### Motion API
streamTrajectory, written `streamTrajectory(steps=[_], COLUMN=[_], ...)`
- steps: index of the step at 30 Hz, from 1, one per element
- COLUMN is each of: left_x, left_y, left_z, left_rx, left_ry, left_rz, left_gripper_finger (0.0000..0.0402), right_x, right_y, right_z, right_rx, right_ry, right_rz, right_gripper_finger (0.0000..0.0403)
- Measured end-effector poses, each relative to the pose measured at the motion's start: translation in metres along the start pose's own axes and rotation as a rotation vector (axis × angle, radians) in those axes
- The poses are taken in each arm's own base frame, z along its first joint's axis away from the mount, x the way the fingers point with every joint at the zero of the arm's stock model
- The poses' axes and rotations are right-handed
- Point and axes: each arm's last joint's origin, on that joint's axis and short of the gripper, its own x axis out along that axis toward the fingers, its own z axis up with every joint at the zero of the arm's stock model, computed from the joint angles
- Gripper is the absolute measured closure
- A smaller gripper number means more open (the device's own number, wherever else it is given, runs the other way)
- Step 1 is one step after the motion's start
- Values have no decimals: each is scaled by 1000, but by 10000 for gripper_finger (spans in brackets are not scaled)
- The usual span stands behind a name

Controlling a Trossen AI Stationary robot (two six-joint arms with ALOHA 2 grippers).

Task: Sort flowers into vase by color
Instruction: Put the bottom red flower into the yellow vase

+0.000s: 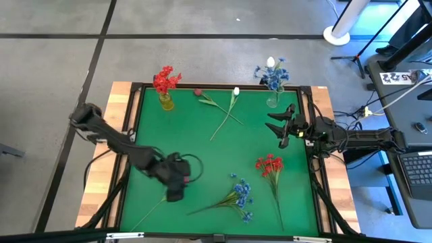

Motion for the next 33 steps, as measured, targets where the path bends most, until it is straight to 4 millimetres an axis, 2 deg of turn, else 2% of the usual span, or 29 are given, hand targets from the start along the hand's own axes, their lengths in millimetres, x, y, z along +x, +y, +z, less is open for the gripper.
streamTrajectory(steps=[4, 8, 14, 19, 25, 33], left_x=[-35, -42, -18, -4, 13, 37], left_y=[0, -9, -11, -6, -3, -5], left_z=[-21, -48, -94, -119, -131, -139], left_rx=[-85, -172, -284, -365, -418, -352], left_ry=[-9, 13, 96, 122, 92, 149], left_rz=[41, 35, 32, 12, -98, -47], left_gripper_finger=[147, 147, 147, 147, 147, 147], right_x=[0, 0, 0, 0, 0, 0], right_y=[0, 0, 0, 0, 0, 0], right_z=[0, 0, 0, 0, 0, -1], right_rx=[-7, -26, -22, 23, 64, 76], right_ry=[0, 0, 0, 0, 3, 9], right_rz=[0, 0, 0, 0, 1, 8], right_gripper_finger=[213, 213, 213, 213, 213, 213])
